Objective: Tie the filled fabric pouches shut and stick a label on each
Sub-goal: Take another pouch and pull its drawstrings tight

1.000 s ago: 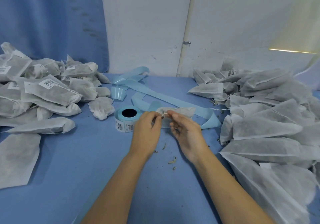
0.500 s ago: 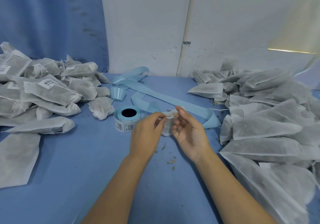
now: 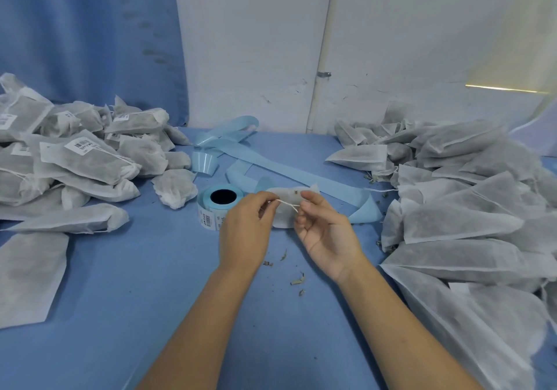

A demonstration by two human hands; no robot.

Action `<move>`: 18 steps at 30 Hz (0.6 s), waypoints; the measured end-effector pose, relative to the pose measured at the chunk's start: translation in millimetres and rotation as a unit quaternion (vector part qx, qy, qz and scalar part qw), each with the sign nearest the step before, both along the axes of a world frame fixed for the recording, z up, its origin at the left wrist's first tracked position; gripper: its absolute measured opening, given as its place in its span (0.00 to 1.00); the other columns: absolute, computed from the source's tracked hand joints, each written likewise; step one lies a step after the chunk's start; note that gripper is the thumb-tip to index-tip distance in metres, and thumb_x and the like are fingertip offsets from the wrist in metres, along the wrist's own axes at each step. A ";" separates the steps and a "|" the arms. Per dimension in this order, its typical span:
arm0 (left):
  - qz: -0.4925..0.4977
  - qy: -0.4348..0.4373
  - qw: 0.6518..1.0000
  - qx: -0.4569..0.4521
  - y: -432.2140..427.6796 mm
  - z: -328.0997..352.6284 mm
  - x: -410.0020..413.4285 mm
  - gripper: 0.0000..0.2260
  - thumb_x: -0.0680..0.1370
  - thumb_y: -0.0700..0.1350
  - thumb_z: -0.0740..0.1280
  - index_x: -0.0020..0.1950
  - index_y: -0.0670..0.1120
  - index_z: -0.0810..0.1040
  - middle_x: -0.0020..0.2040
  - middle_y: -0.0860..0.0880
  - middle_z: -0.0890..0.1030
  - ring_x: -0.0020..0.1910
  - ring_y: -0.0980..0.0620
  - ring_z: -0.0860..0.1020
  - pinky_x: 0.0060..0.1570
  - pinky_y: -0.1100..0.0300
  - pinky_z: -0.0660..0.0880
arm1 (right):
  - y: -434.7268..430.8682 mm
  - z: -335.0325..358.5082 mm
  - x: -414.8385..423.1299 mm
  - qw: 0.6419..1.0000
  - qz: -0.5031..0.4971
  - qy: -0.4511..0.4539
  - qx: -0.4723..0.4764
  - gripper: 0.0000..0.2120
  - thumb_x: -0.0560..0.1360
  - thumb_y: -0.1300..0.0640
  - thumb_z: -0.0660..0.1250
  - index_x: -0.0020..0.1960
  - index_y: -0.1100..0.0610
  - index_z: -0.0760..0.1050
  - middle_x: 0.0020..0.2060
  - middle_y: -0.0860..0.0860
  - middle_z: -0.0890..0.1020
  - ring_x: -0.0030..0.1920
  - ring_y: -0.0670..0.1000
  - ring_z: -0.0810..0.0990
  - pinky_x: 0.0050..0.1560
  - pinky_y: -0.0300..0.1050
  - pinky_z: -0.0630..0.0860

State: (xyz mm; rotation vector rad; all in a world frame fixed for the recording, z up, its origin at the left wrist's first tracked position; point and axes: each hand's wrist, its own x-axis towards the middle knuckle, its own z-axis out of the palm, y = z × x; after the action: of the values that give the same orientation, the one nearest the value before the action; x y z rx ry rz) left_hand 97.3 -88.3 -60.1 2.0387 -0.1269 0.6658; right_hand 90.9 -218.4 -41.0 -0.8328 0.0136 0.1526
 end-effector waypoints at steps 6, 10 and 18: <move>0.021 -0.011 0.998 0.050 1.1 0.3 -0.6 0.06 0.78 0.48 0.66 0.50 0.51 0.82 0.44 0.55 0.80 0.43 0.56 0.75 0.40 0.58 0.73 | -1.9 -0.9 2.6 0.998 -0.029 -0.001 0.063 0.11 0.65 0.68 0.65 0.46 0.60 0.76 0.29 0.51 0.76 0.29 0.45 0.74 0.34 0.33 0.76; 0.027 -0.012 0.997 0.074 0.8 0.2 -0.1 0.06 0.79 0.48 0.65 0.50 0.49 0.80 0.46 0.54 0.78 0.47 0.54 0.75 0.42 0.55 0.73 | -2.3 -2.4 3.0 0.998 -0.027 -0.005 0.055 0.11 0.65 0.68 0.65 0.47 0.60 0.76 0.30 0.50 0.77 0.30 0.45 0.75 0.35 0.33 0.76; 0.025 -0.060 0.995 -0.077 -5.8 10.7 -1.5 0.15 0.72 0.31 0.67 0.54 0.46 0.75 0.53 0.53 0.66 0.45 0.66 0.71 0.47 0.62 0.74 | -5.3 -3.8 2.5 0.999 -0.012 -0.014 0.028 0.12 0.65 0.67 0.66 0.47 0.58 0.77 0.34 0.50 0.78 0.33 0.46 0.76 0.36 0.37 0.77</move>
State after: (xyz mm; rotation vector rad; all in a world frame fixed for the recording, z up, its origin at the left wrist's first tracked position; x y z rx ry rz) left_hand 95.8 -94.2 -49.4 1.8587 -0.0916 0.8038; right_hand 93.4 -223.7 -44.8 -0.7787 -0.0066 0.1190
